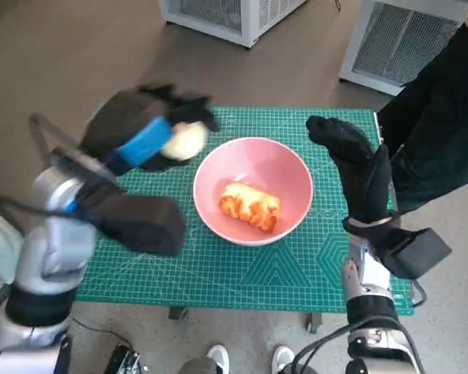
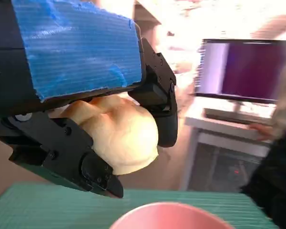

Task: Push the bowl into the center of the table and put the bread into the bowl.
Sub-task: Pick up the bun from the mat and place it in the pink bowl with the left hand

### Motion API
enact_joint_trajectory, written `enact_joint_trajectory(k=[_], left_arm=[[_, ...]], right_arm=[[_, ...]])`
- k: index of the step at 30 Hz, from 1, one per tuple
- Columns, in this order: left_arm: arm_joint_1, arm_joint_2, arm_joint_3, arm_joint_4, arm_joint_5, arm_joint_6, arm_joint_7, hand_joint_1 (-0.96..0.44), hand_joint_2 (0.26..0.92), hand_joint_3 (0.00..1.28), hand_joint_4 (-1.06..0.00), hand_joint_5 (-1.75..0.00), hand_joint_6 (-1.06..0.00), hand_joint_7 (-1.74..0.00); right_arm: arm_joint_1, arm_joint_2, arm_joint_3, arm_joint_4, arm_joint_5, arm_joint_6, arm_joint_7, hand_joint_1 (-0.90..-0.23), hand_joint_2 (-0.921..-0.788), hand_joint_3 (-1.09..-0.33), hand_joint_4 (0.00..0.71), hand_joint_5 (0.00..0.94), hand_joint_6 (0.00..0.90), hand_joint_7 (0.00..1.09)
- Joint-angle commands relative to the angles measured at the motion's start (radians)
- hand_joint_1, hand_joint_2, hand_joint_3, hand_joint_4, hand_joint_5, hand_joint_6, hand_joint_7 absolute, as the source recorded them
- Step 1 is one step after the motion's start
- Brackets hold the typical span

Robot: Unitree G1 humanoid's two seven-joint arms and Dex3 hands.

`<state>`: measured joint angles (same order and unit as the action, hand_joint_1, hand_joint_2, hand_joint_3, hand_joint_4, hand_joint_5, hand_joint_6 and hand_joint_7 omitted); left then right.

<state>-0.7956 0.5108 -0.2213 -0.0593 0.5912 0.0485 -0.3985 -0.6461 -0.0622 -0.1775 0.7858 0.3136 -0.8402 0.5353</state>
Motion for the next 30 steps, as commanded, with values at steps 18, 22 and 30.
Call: enact_joint_trajectory(k=[18,22,30], left_arm=[[-0.247,-0.248,-0.235,0.684,0.073,-0.214,0.164,0.00,0.921,0.09,-0.68,-1.18,-0.58,-1.20],[-0.266,-0.281,-0.251,0.776,0.073,-0.213,0.158,0.00,0.921,0.13,-0.66,-1.24,-0.52,-1.22],[-0.262,-0.308,-0.236,0.883,0.019,-0.226,0.109,-0.06,0.844,0.03,-0.43,-0.24,-0.40,-0.28]], right_arm=[[0.048,-0.009,-0.019,-0.049,0.002,0.030,-0.016,-0.756,-0.921,-0.784,0.204,0.001,0.002,0.61],[0.054,-0.012,-0.020,-0.060,0.000,0.034,-0.023,-0.764,-0.921,-0.782,0.206,0.002,0.003,0.61],[0.067,-0.014,-0.019,-0.085,-0.007,0.039,-0.041,-0.767,-0.921,-0.781,0.207,0.002,0.004,0.60]])
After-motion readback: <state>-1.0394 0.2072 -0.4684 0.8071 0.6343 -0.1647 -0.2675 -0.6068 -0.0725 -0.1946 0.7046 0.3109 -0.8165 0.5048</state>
